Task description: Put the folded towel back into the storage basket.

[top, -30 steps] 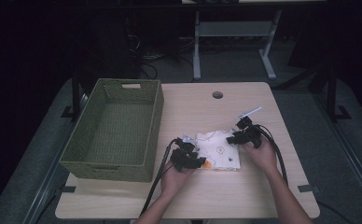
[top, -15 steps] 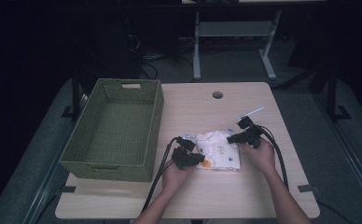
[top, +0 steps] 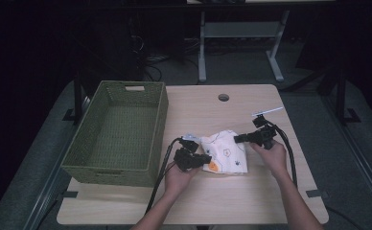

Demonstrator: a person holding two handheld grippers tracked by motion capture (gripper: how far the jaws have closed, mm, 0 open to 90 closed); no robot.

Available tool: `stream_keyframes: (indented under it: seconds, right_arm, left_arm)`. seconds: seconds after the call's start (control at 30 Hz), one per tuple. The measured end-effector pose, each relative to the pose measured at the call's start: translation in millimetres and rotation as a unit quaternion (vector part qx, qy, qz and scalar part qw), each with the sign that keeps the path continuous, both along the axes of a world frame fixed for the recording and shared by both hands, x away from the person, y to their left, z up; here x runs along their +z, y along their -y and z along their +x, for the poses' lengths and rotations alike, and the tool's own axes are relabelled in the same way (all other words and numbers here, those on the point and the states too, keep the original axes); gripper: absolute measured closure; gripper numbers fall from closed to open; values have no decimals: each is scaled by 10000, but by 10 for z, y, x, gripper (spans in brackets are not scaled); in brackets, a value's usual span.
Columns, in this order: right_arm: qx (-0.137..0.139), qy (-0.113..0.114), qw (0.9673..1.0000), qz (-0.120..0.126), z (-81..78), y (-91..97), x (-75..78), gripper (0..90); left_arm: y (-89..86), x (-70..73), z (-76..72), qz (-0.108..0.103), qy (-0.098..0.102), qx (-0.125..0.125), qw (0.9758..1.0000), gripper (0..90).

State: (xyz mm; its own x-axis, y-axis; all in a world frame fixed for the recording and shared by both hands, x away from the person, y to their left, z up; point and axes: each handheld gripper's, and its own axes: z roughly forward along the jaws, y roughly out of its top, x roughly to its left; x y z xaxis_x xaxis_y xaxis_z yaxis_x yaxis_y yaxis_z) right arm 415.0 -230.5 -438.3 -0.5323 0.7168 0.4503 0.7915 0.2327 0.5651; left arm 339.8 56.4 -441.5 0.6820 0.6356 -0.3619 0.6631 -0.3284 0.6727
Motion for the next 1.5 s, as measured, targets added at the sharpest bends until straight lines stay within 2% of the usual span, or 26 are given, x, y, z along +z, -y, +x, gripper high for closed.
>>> stream_keyframes:
  seconds: [0.03, 0.07, 0.1, 0.13, 0.23, 0.27, 0.37, 0.43, 0.47, 0.5, 0.53, 0.57, 0.6, 0.7, 0.73, 0.77, 0.93, 1.5]
  right_arm:
    - [0, 0, 10000, 0, 0, 0, 0, 801]
    - [1, -1, 10000, 53, -3, 12, 17, 801]
    - [-16, -17, 9999, 157, -8, 24, 37, 801]
    - [-23, -51, 9996, 279, -14, 43, 62, 801]
    - [-19, -45, 9994, 336, -17, 55, 74, 801]
    - [-33, -40, 9988, 488, -27, 79, 119, 801]
    - [-42, -32, 9981, 622, -34, 98, 167, 801]
    - [-34, -45, 9980, 625, -35, 98, 192, 801]
    - [-18, -17, 9976, 697, -41, 81, 258, 801]
    - [7, 25, 9974, 714, -41, 71, 294, 801]
    - [7, 25, 9974, 714, -41, 71, 294, 801]
    - [48, 96, 9971, 758, -44, 43, 369, 801]
    - [48, 96, 9971, 758, -44, 43, 369, 801]
    - [103, 148, 9963, 837, -38, -7, 487, 801]
    - [107, 175, 9956, 917, -39, -24, 535, 801]
    - [107, 175, 9956, 917, -39, -24, 535, 801]
    - [184, 244, 9942, 1031, -16, -113, 699, 800]
    - [335, 333, 9927, 1111, 87, -449, 1017, 801]
  left_arm:
    - [0, 0, 0, 0, 0, 0, 10000, 853]
    - [-11, 38, 1, -94, -23, -2, 10000, 853]
    - [-22, 63, 3, -118, -19, -21, 9999, 853]
    - [-46, 129, 5, -238, -9, -39, 9997, 853]
    - [-59, 161, 7, -293, -18, -44, 9996, 853]
    - [-104, 249, 18, -453, -50, -76, 9989, 853]
    - [-143, 339, 22, -564, -54, -127, 9983, 853]
    - [-157, 371, 23, -592, -50, -155, 9981, 853]
    - [-186, 438, 22, -645, -27, -190, 9977, 853]
    - [-186, 438, 22, -645, -27, -190, 9977, 854]
    - [-204, 472, 22, -703, -32, -205, 9973, 854]
    - [-246, 539, 29, -785, -36, -244, 9966, 853]
    - [-246, 539, 29, -785, -36, -244, 9966, 853]
    - [-335, 670, 30, -956, -20, -325, 9949, 852]
    - [-370, 729, 28, -920, 33, -328, 9952, 852]
    - [-370, 729, 28, -920, 33, -328, 9952, 852]
    - [-527, 904, 44, -959, 116, -372, 9946, 852]
    - [-909, 1177, 117, -1017, 205, -396, 9938, 852]
